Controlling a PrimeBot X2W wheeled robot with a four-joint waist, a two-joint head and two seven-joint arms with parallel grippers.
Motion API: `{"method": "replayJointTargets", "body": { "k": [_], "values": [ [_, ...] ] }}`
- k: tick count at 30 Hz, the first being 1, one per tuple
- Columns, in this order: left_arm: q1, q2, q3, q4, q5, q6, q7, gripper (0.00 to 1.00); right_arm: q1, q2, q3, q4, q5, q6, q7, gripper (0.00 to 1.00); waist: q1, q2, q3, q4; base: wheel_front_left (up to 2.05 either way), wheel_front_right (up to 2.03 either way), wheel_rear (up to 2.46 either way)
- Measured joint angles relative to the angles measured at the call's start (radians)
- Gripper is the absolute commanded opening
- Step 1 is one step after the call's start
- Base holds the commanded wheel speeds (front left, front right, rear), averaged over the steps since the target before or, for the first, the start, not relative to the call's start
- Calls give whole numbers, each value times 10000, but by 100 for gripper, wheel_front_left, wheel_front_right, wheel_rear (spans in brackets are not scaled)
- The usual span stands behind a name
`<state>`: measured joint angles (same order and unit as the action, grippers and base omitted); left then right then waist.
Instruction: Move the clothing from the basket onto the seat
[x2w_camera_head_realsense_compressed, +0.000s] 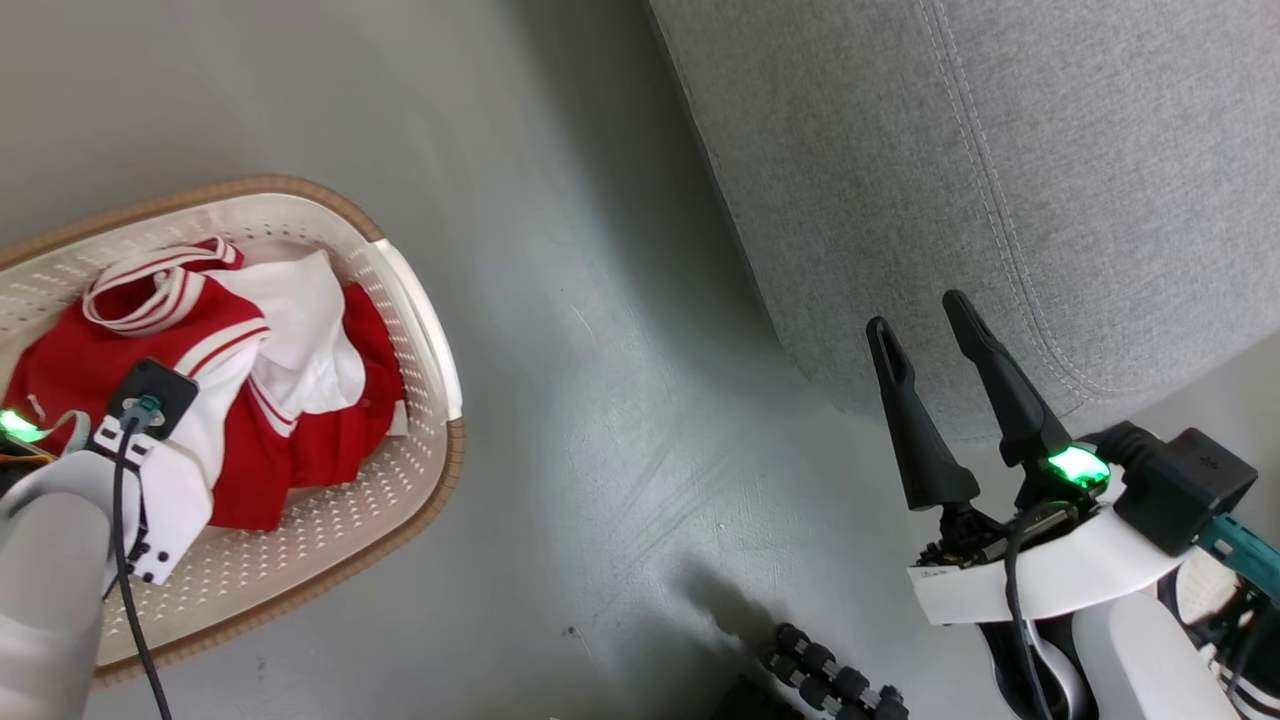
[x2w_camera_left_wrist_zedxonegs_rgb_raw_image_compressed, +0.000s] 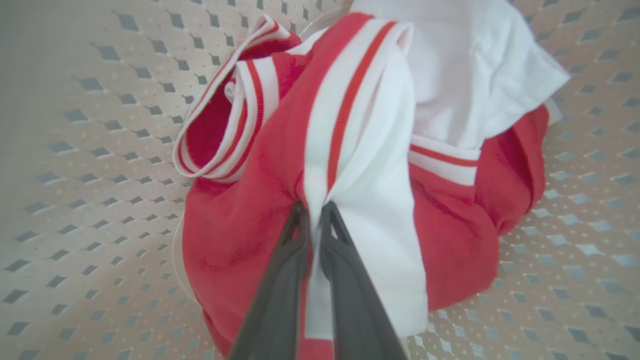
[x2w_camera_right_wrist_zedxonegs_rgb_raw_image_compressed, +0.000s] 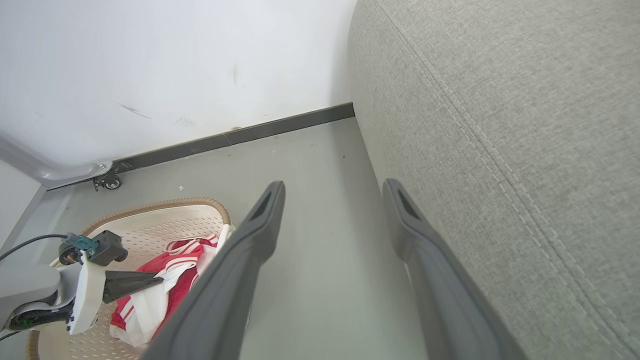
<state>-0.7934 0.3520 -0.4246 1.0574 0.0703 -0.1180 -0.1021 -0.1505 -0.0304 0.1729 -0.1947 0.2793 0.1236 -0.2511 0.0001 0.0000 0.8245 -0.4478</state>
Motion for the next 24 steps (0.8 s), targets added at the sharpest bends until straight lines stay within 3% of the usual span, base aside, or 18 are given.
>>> {"method": "replayJointTargets", "body": {
  "k": [24],
  "values": [
    [479,-1030,123,261,-520,0,-1285,0,-441,-44,-102,1442,-744,0,-12,100,0,0,-2000,894,0,0,0]
  ]
}}
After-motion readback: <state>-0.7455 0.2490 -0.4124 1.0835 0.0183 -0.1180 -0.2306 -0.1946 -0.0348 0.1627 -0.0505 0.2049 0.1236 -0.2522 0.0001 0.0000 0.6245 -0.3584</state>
